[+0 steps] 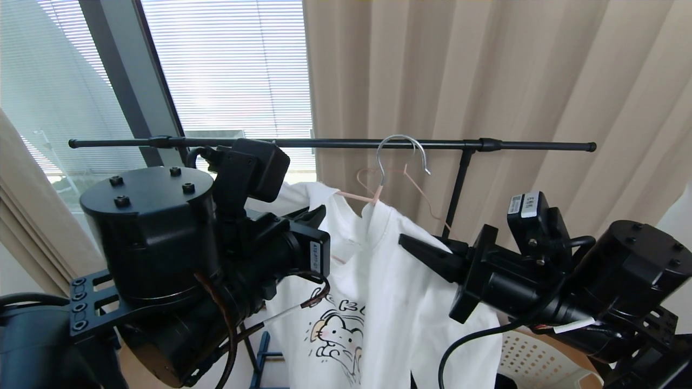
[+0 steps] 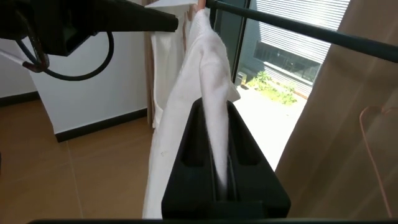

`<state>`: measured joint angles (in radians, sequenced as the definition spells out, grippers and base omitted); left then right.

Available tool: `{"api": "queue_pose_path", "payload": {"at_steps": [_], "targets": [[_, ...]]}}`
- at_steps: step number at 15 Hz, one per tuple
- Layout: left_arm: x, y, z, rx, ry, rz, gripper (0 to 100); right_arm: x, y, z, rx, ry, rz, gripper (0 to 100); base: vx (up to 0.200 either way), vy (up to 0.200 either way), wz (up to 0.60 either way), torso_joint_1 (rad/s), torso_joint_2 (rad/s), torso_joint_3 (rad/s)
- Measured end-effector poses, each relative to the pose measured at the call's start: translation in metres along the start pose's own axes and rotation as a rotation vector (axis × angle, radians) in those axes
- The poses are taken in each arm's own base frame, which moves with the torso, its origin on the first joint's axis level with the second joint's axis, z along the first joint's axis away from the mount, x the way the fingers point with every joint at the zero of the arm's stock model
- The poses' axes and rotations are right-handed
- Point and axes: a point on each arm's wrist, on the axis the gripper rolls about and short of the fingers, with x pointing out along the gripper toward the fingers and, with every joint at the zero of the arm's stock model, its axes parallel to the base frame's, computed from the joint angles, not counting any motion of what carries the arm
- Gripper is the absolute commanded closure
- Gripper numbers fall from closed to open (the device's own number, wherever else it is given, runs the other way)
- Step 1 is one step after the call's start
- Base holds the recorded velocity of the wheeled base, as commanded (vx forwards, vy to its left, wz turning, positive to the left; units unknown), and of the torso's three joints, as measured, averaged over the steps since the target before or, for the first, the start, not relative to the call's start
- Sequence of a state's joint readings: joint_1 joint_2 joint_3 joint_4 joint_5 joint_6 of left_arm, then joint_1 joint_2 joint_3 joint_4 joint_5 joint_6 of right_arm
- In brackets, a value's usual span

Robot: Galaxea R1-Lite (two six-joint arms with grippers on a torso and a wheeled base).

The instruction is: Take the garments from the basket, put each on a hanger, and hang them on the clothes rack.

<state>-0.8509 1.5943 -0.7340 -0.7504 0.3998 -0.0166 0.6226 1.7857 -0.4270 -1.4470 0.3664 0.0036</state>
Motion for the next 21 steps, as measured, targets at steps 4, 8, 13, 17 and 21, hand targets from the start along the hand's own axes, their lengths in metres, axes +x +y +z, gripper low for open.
{"api": "queue_pose_path", "payload": {"at_steps": [4, 8, 13, 17, 21], "targets": [[-0.004, -0.007, 0.006, -0.005, -0.021, -0.036, 100, 0.002, -0.001, -0.003, 0.006, 0.005, 0.001, 100, 0.0, 0.0, 0.0, 0.0, 0.0, 0.0], [-0.007, -0.014, 0.005, -0.002, -0.019, -0.078, 100, 0.002, -0.001, -0.004, 0.006, 0.009, 0.001, 100, 0.0, 0.0, 0.0, 0.0, 0.0, 0.0], [-0.01, -0.015, -0.005, 0.01, 0.01, -0.089, 100, 0.001, -0.001, -0.003, 0.005, 0.005, 0.0, 100, 0.0, 0.0, 0.0, 0.0, 0.0, 0.0], [-0.011, -0.014, -0.009, 0.02, 0.022, -0.105, 100, 0.0, 0.0, -0.001, 0.002, 0.0, 0.0, 100, 0.0, 0.0, 0.0, 0.0, 0.0, 0.0], [-0.013, -0.014, -0.013, 0.022, 0.036, -0.139, 0, 0.0, 0.0, 0.0, 0.0, -0.006, -0.003, 100, 0.0, 0.0, 0.0, 0.0, 0.0, 0.0]]}}
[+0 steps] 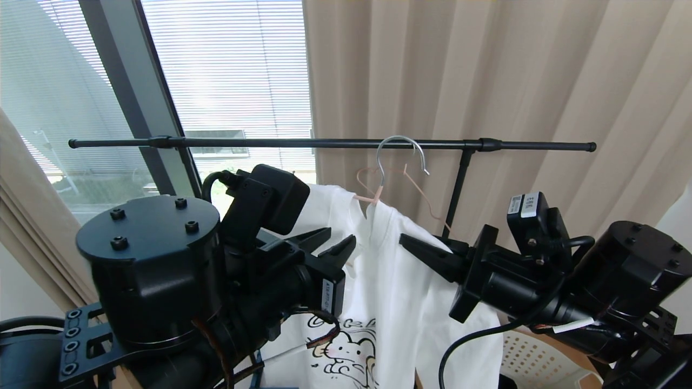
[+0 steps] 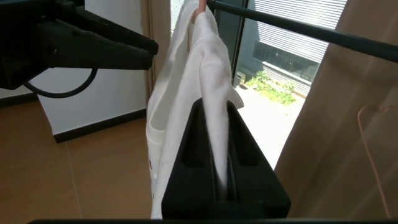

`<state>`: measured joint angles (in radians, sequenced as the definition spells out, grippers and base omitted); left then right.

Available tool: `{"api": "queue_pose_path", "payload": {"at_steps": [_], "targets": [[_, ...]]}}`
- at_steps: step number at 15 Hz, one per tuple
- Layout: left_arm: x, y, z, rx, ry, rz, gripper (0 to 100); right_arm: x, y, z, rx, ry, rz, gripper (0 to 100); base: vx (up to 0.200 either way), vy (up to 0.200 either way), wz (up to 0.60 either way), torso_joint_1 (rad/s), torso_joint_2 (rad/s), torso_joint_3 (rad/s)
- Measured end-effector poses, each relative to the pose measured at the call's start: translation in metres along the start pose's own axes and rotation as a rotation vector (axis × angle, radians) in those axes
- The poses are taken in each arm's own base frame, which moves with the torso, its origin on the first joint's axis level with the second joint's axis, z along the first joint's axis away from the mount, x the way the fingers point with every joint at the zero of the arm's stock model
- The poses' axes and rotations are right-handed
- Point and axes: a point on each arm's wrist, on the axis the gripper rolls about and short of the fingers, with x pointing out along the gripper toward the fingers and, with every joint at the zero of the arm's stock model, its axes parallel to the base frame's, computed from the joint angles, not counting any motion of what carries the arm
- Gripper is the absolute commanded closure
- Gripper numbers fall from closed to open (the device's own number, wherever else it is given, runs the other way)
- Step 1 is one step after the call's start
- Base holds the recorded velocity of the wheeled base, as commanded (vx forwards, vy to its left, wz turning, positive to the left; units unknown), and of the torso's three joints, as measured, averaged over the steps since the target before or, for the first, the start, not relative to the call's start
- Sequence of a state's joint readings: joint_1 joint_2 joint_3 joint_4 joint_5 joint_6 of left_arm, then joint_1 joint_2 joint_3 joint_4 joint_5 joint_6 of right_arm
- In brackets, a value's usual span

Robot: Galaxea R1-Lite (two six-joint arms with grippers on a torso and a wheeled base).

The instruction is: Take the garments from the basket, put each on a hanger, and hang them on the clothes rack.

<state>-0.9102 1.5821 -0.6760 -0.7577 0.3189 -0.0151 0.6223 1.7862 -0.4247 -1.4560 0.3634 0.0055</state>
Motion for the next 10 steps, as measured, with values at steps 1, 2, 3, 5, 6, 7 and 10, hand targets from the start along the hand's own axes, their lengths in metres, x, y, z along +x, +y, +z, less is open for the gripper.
{"api": "queue_pose_path", "payload": {"at_steps": [1, 2, 3, 5, 6, 7, 10], "targets": [[0.0, 0.0, 0.0, 0.002, 0.002, 0.001, 0, 0.0, 0.0, 0.0, 0.0, 0.0, 0.001, 100, 0.0, 0.0, 0.0, 0.0, 0.0, 0.0], [-0.001, 0.0, -0.001, 0.003, 0.002, 0.002, 0, 0.0, 0.0, 0.0, 0.001, 0.0, 0.002, 100, 0.0, 0.0, 0.0, 0.0, 0.0, 0.0], [-0.001, 0.001, 0.0, 0.003, 0.001, 0.003, 0, 0.0, 0.0, 0.0, 0.001, 0.0, 0.002, 100, 0.0, 0.0, 0.0, 0.0, 0.0, 0.0], [-0.005, 0.002, 0.001, -0.001, -0.007, 0.003, 0, 0.0, 0.0, 0.0, 0.0, 0.0, 0.002, 100, 0.0, 0.0, 0.0, 0.0, 0.0, 0.0], [-0.007, 0.003, 0.003, -0.005, -0.014, 0.003, 0, 0.0, 0.0, 0.0, 0.0, 0.0, 0.003, 100, 0.0, 0.0, 0.0, 0.0, 0.0, 0.0], [-0.01, 0.003, 0.004, -0.008, -0.02, 0.002, 0, 0.0, 0.0, 0.0, 0.0, -0.001, 0.003, 100, 0.0, 0.0, 0.0, 0.0, 0.0, 0.0], [-0.023, 0.012, 0.008, -0.017, -0.042, 0.016, 0, -0.001, -0.001, 0.0, 0.002, 0.003, 0.006, 100, 0.0, 0.0, 0.0, 0.0, 0.0, 0.0]]}}
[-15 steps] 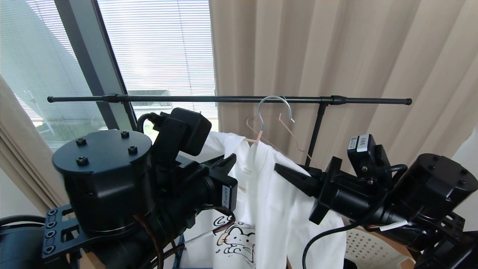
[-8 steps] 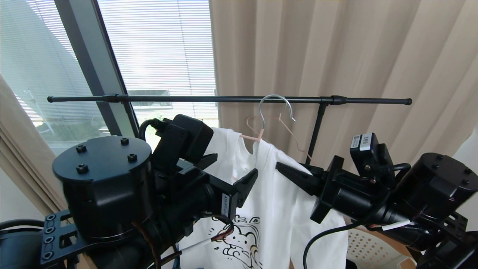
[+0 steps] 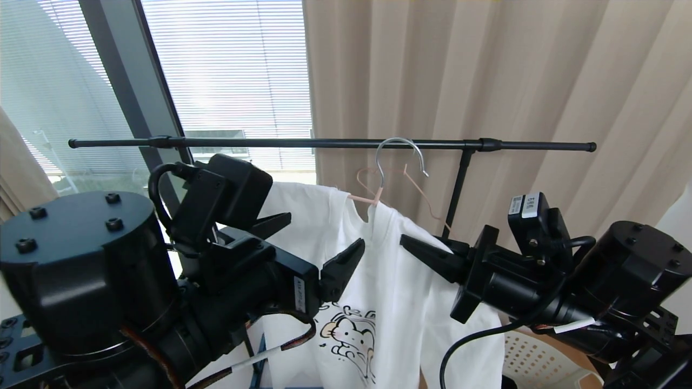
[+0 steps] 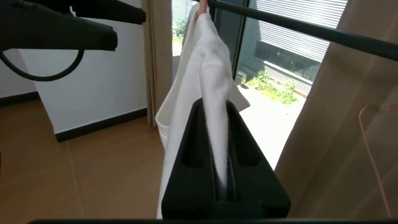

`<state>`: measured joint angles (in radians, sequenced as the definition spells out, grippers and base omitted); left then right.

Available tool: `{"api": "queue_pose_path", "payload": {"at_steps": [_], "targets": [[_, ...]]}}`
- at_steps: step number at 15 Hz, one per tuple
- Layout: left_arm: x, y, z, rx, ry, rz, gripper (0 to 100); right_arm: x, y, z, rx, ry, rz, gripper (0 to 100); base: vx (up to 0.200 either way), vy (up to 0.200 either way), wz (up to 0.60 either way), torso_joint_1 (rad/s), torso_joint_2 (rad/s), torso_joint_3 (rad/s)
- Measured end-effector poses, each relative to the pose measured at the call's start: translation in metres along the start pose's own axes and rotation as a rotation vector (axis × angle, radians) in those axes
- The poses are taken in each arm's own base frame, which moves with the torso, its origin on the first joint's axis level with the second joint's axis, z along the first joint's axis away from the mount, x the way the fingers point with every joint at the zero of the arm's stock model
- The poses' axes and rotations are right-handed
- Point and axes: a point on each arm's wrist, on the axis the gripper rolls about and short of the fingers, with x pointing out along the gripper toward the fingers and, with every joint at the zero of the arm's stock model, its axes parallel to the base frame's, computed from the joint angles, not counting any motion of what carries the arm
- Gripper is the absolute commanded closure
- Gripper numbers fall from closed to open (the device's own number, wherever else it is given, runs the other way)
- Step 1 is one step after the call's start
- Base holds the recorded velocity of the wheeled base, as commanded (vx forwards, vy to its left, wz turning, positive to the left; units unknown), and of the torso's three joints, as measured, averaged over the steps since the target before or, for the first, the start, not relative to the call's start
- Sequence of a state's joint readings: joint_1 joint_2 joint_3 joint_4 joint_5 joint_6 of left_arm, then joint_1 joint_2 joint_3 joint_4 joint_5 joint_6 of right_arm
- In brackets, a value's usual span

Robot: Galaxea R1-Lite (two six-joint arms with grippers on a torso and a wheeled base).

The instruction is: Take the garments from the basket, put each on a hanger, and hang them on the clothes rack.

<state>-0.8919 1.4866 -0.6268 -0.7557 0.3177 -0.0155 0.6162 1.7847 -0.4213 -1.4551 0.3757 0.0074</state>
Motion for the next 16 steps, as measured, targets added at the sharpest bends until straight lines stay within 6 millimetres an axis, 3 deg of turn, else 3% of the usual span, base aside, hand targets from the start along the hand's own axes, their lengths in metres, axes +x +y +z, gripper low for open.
{"api": "queue_pose_path", "payload": {"at_steps": [2, 5, 9, 12, 16], "targets": [[-0.012, 0.024, 0.003, 0.002, -0.022, 0.002, 0, -0.004, -0.002, -0.003, 0.004, 0.013, 0.053, 100, 0.0, 0.0, 0.0, 0.0, 0.0, 0.0], [-0.029, 0.08, -0.003, 0.006, -0.022, -0.059, 0, -0.011, -0.009, -0.002, -0.006, -0.001, 0.058, 100, 0.0, 0.0, 0.0, 0.0, 0.0, 0.0], [-0.043, 0.138, -0.026, -0.04, 0.04, -0.108, 0, -0.019, -0.017, -0.005, -0.007, 0.007, 0.105, 100, 0.0, 0.0, 0.0, 0.0, 0.0, 0.0], [-0.034, 0.161, -0.047, -0.099, 0.118, -0.117, 0, -0.023, -0.017, -0.005, -0.015, -0.003, 0.13, 100, 0.0, 0.0, 0.0, 0.0, 0.0, 0.0], [-0.016, 0.174, -0.067, -0.136, 0.172, -0.115, 0, -0.027, -0.016, -0.005, -0.013, -0.003, 0.153, 100, 0.0, 0.0, 0.0, 0.0, 0.0, 0.0]]}}
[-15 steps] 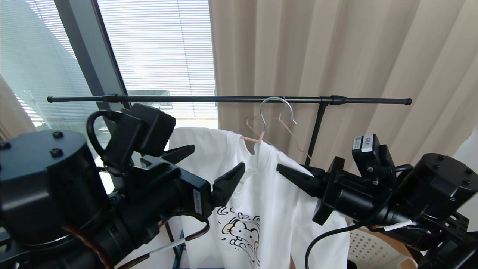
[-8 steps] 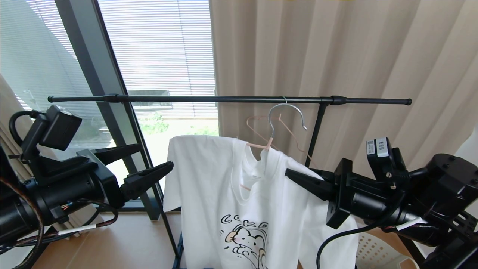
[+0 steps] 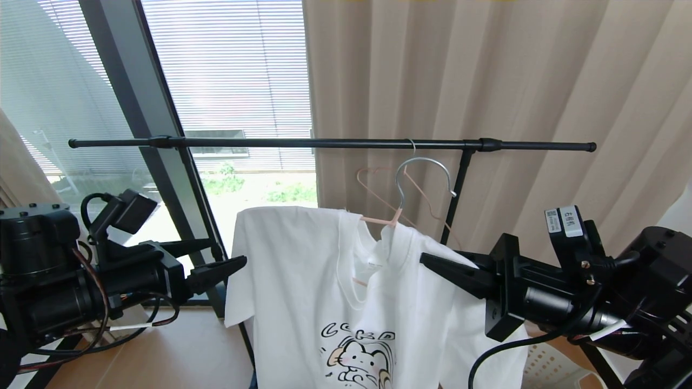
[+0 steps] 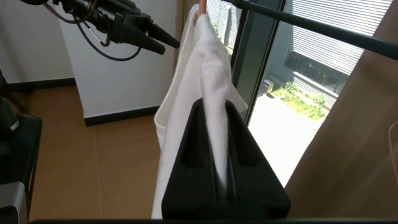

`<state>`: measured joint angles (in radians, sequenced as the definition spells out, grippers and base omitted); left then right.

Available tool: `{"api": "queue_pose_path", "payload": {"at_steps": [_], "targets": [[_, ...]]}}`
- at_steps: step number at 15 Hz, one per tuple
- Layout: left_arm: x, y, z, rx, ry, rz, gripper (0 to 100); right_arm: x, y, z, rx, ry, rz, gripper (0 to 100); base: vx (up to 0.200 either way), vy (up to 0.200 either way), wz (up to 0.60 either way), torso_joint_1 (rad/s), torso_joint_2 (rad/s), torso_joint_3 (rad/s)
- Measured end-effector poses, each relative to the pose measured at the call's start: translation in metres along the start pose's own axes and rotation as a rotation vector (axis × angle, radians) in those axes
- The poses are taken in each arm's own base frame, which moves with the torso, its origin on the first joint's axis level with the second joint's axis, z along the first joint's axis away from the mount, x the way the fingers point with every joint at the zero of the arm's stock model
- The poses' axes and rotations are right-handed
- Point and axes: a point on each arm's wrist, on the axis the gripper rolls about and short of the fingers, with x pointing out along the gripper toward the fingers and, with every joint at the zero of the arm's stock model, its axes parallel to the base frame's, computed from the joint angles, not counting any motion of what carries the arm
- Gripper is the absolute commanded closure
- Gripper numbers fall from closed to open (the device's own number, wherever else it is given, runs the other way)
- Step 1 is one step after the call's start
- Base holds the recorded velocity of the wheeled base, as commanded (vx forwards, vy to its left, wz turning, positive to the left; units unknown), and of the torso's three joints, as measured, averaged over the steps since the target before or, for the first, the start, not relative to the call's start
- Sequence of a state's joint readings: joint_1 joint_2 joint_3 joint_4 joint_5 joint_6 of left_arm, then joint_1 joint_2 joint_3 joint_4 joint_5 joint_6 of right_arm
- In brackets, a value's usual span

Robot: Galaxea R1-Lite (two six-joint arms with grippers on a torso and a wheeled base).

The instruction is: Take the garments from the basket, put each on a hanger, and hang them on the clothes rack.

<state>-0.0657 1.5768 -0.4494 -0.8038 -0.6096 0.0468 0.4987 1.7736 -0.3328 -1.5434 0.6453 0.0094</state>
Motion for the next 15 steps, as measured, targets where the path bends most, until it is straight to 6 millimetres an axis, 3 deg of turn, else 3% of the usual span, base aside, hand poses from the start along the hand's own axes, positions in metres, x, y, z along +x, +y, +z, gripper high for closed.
{"api": "queue_pose_path", "payload": {"at_steps": [3, 8, 9, 15], "targets": [[0.015, 0.009, -0.006, -0.022, 0.028, -0.004, 0, -0.002, -0.001, 0.0, 0.0, 0.001, -0.004, 100, 0.0, 0.0, 0.0, 0.0, 0.0, 0.0], [0.034, 0.008, -0.01, -0.032, 0.059, -0.04, 0, -0.002, -0.002, 0.0, -0.001, 0.0, -0.007, 100, 0.0, 0.0, 0.0, 0.0, 0.0, 0.0], [0.035, 0.007, -0.01, -0.031, 0.061, -0.044, 100, -0.002, -0.002, 0.0, -0.001, 0.0, -0.008, 100, 0.0, 0.0, 0.0, 0.0, 0.0, 0.0], [0.037, 0.006, -0.012, -0.034, 0.07, -0.049, 100, -0.002, -0.002, 0.0, -0.002, 0.001, -0.009, 100, 0.0, 0.0, 0.0, 0.0, 0.0, 0.0]]}}
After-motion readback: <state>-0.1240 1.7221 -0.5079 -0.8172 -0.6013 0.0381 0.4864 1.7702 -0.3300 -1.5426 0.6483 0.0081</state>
